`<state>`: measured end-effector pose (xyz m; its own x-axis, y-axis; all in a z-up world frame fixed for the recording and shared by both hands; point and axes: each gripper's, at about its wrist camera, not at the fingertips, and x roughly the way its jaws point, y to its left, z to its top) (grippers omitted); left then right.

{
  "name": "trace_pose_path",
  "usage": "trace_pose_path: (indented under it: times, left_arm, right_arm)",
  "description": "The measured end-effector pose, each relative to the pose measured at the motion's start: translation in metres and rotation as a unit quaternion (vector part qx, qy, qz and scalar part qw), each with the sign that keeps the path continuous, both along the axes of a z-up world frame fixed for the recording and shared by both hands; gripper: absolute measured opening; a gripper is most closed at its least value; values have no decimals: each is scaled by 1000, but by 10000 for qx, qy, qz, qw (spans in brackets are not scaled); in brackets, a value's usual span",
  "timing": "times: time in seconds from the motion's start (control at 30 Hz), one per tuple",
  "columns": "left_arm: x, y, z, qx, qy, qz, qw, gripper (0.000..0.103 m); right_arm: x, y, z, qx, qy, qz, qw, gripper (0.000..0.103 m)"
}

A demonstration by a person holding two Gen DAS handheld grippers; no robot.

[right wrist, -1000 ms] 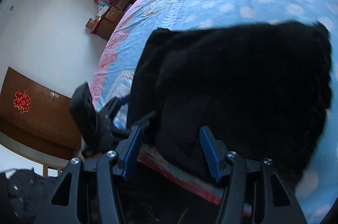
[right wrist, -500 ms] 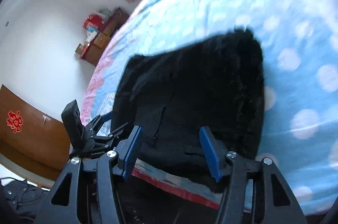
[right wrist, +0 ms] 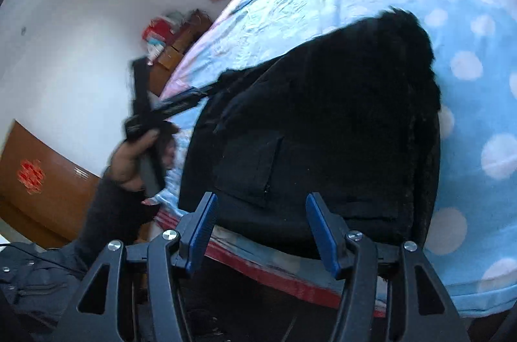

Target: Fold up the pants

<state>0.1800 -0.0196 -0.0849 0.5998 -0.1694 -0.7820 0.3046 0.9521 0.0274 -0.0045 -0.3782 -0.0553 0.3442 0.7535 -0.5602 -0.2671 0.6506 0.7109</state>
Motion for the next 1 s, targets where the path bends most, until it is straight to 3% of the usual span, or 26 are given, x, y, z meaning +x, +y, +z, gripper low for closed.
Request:
trace_pose_path:
  times: [0.2, 0.33, 0.43, 0.57, 0.63, 0.73, 0.8, 1.0]
  left_arm:
    - [1, 3, -8, -339, 66, 77, 9994, 103]
    - [-24, 8, 13, -262, -321, 223, 9989, 103]
    - [-50, 12, 23, -424, -531, 239, 9974, 103]
    - [-57, -12, 9, -155, -401, -67, 9991, 103]
    - [-56, -20, 1, -83, -411, -49, 9991, 103]
    - [-52, -21, -2, -300, -299, 8, 9991, 103]
    - [-50, -19, -5, -434, -223, 18, 9988, 103]
    - [-58, -15, 3, -434, -176, 63, 9989, 103]
  right_arm:
    - [7, -5, -14, -83, -93, 93, 9999, 58]
    - [0, -14, 7, 63, -271, -106, 9996, 59]
    - [3, -29, 28, 151, -691, -485, 9963, 59]
    - [34, -27, 32, 24, -939, -677, 9933, 65]
    - [58, -31, 22, 100, -695, -942, 9931, 65]
    - [86, -46, -9, 214, -9, -1232, 9921, 65]
    - [88, -53, -17, 592, 30, -1204, 9910, 65]
    - [65, -63, -3, 656, -105, -1251, 9899, 65]
